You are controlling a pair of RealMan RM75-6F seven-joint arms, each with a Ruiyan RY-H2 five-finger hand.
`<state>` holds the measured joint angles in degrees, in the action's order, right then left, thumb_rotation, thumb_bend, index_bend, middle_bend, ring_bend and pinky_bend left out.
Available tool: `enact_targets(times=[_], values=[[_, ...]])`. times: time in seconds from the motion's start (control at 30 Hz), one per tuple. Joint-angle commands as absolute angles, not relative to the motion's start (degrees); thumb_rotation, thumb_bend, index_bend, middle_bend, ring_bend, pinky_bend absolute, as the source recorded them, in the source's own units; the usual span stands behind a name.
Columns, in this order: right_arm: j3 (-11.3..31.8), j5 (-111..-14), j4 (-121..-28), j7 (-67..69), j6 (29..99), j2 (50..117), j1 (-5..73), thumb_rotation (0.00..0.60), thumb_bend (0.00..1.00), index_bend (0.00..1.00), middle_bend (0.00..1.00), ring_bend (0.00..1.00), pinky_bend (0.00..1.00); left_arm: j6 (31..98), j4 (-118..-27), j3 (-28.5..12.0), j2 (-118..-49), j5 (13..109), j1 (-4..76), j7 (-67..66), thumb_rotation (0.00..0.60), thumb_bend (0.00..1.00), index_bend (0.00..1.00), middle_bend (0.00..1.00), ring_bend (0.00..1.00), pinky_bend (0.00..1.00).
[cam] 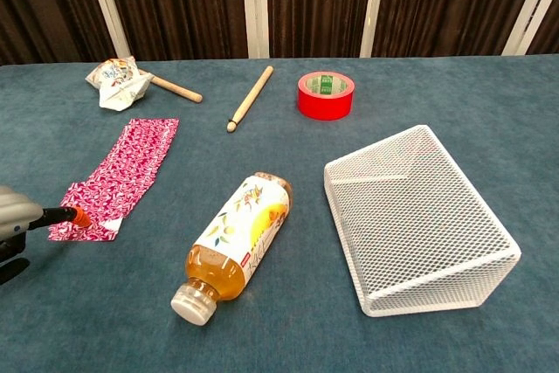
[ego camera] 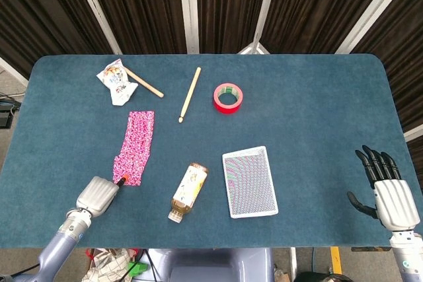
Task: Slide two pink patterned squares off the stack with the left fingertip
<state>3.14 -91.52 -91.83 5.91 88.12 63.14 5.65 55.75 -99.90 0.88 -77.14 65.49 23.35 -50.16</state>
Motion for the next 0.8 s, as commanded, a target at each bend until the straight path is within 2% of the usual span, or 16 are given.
enact_targets(times=[0.03,0.8], values=[[3.1,-91.6,-91.8,6.0,88.2,63.1,5.6,0.600,0.31,0.00,0.04,0.06,0.06,56.2,-100.2,1.5,-77.2,65.4,23.5,-50.6,0.600,0.71,0.16,0.88,0.72,0.63],[3.3,-91.5,-91.9,6.2,88.3,63.1,5.6,0.600,0.31,0.00,0.04,0.06,0.06,62.3,-105.6,8.0,-77.3,64.5,22.7,-58.6,0.600,0.71,0.16,0.88,0.72,0.63]])
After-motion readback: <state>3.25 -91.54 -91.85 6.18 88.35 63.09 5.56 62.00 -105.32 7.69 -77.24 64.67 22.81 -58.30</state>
